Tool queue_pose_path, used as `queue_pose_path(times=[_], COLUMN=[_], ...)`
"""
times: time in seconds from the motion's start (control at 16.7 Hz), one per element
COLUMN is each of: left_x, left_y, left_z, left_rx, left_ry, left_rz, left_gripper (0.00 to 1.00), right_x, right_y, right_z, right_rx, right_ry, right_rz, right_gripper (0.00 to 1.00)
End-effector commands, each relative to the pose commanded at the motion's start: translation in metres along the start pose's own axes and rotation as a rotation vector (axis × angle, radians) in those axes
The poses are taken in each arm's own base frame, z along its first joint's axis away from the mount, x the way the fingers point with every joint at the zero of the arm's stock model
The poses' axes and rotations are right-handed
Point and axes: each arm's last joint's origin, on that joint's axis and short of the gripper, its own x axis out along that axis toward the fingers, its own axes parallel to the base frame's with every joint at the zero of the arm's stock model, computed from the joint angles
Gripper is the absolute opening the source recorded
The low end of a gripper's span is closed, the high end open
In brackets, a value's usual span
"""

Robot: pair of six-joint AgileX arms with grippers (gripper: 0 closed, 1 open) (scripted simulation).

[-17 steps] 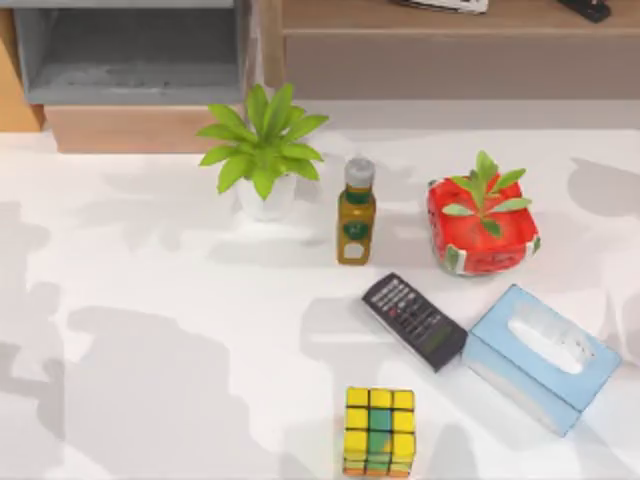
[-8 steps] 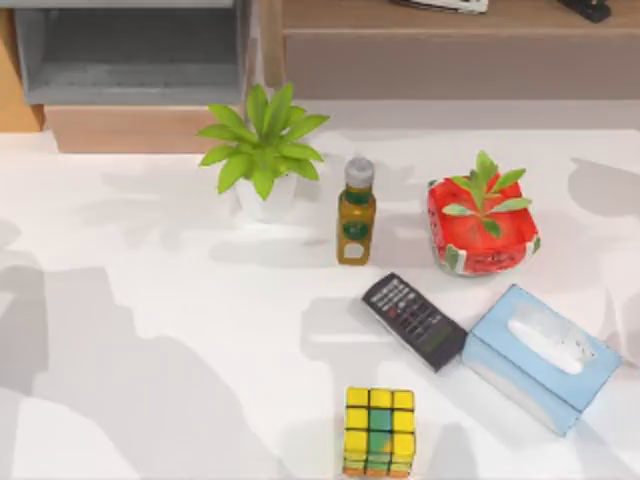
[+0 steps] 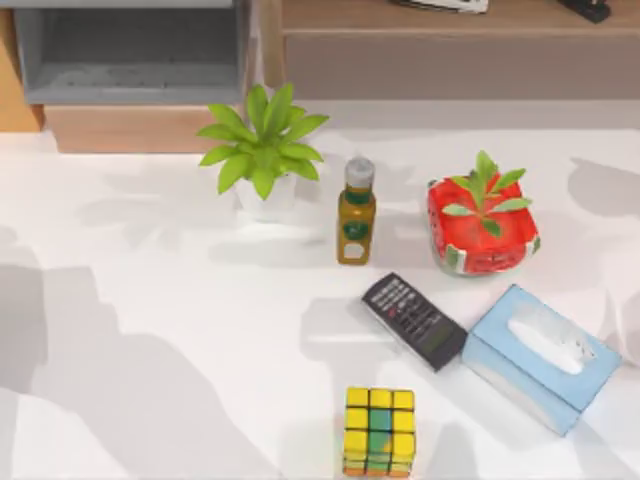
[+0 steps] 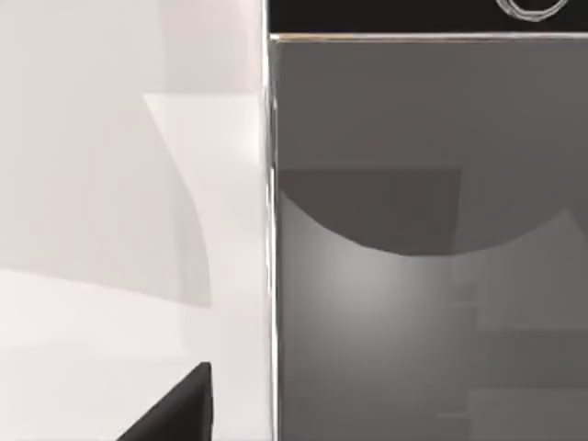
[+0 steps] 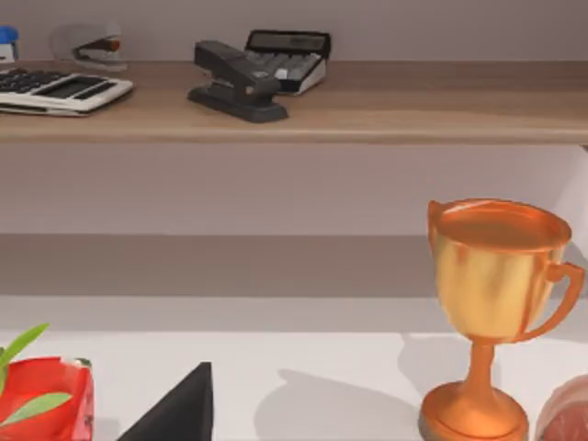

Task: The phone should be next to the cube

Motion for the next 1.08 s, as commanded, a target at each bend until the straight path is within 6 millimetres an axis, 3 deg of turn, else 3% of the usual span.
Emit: queue_pose_path(times=[0.18, 0.42, 1.08], left_x=[0.02, 0.022, 0.022], left_y=[0.0, 0.0, 0.0], left_z=[0.0, -0.001, -0.001], left_rx=[0.0, 0.0, 0.0], left_ry=[-0.001, 0.0, 0.0], left_rz=[0.001, 0.0, 0.0], left_gripper=[1.0, 1.0, 0.17], right_x=[0.0, 0.0, 0.0], right_y=[0.0, 0.0, 0.0], right_z=[0.0, 0.0, 0.0], right_rx=[0.0, 0.0, 0.0], right_ry=[0.0, 0.0, 0.0], right_rz=[0.0, 0.0, 0.0], right_gripper=[1.0, 1.0, 1.0])
